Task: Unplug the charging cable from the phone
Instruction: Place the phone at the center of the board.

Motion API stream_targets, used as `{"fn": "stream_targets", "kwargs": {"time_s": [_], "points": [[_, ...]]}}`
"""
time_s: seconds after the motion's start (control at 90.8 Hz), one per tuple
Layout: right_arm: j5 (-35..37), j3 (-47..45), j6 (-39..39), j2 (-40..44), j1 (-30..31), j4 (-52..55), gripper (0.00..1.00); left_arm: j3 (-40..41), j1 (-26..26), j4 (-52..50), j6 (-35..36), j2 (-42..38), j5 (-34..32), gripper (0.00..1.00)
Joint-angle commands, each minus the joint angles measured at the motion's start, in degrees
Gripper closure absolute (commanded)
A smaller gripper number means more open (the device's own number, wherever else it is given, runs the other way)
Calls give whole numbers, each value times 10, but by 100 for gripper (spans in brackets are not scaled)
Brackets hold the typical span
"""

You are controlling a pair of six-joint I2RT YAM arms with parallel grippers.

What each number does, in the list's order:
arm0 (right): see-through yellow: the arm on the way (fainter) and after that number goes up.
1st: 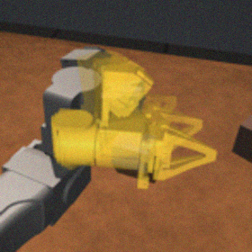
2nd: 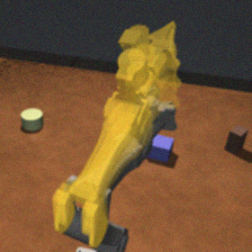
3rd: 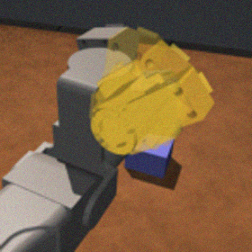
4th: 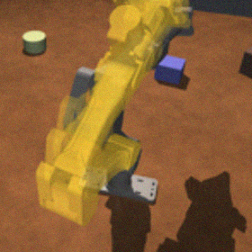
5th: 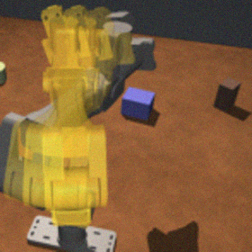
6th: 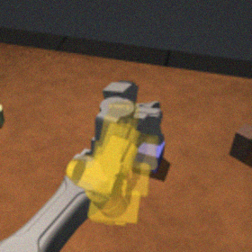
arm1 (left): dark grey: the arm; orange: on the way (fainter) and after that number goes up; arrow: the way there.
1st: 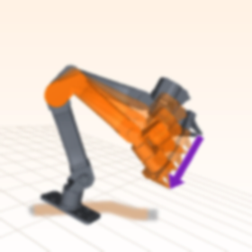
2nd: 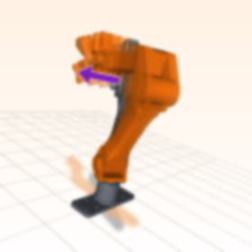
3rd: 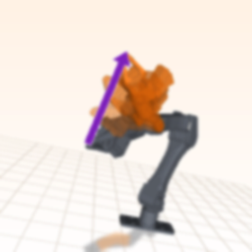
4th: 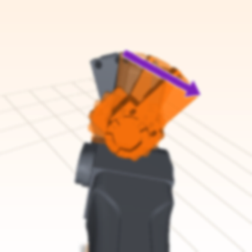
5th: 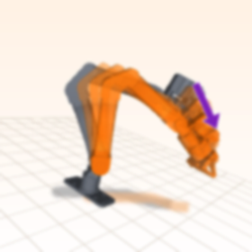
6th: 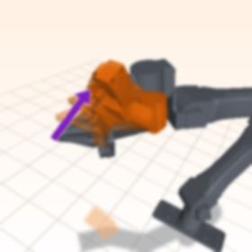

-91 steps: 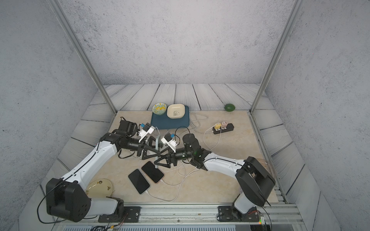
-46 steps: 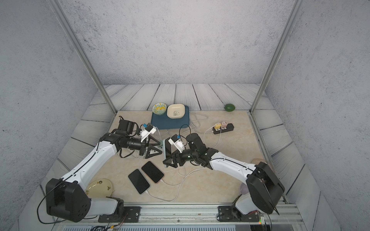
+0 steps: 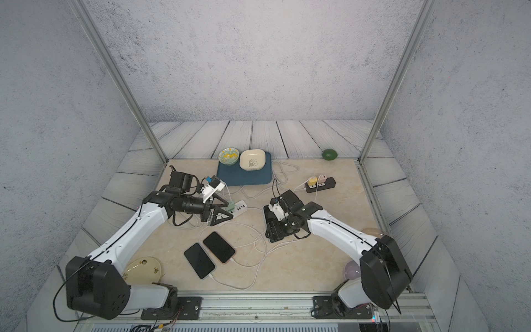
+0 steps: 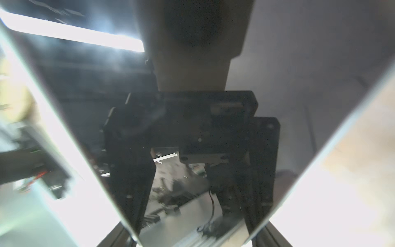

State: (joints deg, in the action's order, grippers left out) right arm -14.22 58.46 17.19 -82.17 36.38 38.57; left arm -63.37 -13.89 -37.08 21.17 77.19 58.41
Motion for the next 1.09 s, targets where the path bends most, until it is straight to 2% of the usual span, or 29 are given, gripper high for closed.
{"fn": "stream_targets", "kwargs": {"time_s": [0.0,0.341,0.683,0.826,1.079], "points": [[78,16,-4,1,-22,75,72,7,5,0,0,-14,2,2],[208,-7,6,-28,-119,146,74,6,5,-4,3,-13,7,2],[241,10,25,-104,-219,162,71,6,5,-4,3,-14,12,2],[235,15,24,-135,-229,161,64,6,5,-4,3,-13,14,2],[234,27,18,-179,-238,163,61,2,5,-7,4,-13,15,2]]}}
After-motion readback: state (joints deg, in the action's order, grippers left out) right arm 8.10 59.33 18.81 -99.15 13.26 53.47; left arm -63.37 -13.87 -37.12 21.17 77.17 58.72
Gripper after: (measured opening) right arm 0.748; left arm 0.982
